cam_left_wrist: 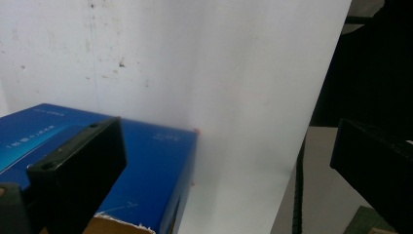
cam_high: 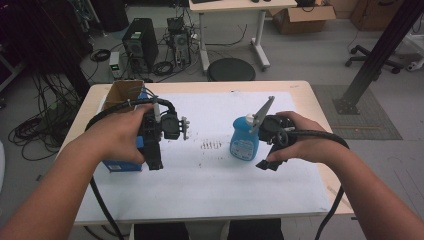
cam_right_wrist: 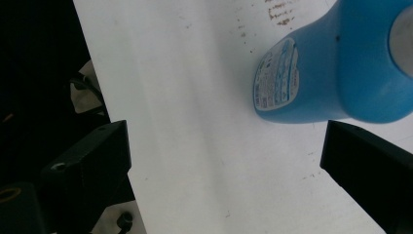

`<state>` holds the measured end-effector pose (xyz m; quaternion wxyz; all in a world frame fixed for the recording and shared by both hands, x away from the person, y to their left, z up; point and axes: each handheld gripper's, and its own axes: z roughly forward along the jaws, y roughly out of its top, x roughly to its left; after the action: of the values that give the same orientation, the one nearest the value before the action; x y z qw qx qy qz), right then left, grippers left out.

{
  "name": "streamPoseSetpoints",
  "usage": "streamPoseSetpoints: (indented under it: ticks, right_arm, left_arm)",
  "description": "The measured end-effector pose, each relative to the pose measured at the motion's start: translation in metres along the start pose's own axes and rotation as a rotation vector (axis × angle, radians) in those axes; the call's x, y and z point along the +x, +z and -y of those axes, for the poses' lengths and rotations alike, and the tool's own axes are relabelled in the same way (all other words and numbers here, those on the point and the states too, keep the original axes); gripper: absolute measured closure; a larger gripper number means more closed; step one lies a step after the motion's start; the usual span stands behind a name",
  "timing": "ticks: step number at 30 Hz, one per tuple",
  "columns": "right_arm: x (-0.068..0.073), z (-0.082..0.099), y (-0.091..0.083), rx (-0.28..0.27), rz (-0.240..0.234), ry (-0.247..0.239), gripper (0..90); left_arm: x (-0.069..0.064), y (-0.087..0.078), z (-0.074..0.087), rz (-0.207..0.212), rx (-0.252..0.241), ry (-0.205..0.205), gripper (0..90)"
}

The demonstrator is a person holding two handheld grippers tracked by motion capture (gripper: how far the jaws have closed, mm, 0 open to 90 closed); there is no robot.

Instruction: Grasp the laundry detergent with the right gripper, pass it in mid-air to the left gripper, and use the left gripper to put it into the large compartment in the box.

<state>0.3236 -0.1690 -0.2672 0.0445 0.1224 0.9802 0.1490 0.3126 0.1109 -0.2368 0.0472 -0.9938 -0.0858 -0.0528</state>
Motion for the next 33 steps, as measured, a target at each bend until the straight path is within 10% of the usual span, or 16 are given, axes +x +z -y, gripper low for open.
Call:
streamPoseSetpoints:
  ticks: [33]
  right_arm:
    - [-0.028,0.050,0.022,-0.104,-0.002,0.152,4.3]
  left_arm:
    - [0.000,0.002,-0.002,0.007,0.004,0.001,0.5]
